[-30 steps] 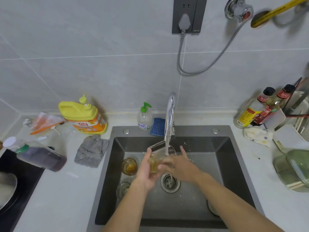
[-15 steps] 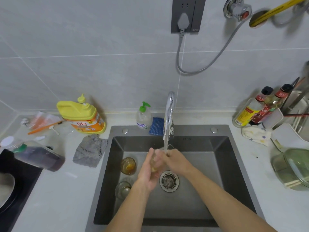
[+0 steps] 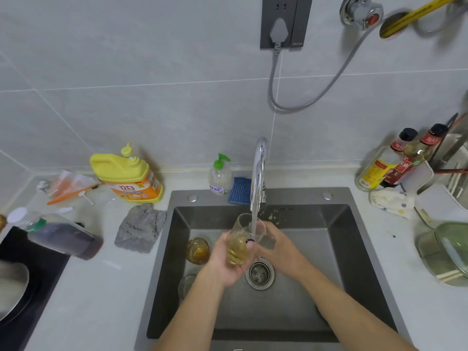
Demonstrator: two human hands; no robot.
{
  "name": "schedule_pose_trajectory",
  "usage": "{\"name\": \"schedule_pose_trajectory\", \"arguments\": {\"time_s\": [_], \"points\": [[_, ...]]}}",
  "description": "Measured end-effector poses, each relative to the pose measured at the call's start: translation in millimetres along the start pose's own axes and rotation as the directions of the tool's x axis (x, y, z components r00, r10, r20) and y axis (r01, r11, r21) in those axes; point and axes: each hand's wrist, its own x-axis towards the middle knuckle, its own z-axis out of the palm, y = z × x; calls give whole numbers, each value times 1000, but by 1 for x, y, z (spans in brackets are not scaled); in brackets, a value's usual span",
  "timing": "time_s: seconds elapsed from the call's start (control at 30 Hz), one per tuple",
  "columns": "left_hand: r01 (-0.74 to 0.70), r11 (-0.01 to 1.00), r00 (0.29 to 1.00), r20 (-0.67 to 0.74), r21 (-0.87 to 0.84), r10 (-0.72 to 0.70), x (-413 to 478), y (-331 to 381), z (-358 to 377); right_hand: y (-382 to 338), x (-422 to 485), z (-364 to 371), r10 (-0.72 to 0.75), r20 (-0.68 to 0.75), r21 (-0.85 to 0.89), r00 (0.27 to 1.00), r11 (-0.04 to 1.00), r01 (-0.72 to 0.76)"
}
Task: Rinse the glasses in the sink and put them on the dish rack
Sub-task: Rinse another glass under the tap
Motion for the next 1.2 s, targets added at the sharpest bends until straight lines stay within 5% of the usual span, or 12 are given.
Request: {"name": "schedule_pose_trajectory", "arguments": {"time_s": [0.1, 0.23, 0.43, 0.53, 0.63, 0.8, 1.07, 1.2], "points": [[6, 975, 995, -94, 220, 16, 1, -13, 4, -7, 3, -1, 119, -82, 314, 989, 945, -88], [-194, 844, 929, -184, 500, 322, 7, -28, 17, -14, 10, 3, 176, -229, 148, 957, 978, -145], [-462, 587, 797, 22, 665, 604, 20, -35, 31, -20, 5, 22, 195, -407, 79, 892, 981, -178], [-416, 742, 886, 53, 525, 460, 30, -26, 25, -11, -9, 26, 123, -259, 211, 958, 975, -68], [-334, 892, 941, 151, 304, 302, 22, -25, 33, -11, -11, 23, 232, -67, 573, 970, 805, -153], [-324, 903, 945, 128, 281, 300, 19, -31, 37, -30, 5, 20, 273, -239, 482, 932, 867, -130], [-69, 980, 997, 26, -185, 75, 16, -9, 36, -21, 6, 37, 110, -206, 238, 972, 970, -59], [-21, 972, 999, 38, -233, 30, 10, -13, 36, -21, 8, 23, 165, -155, 259, 974, 958, -121]]}}
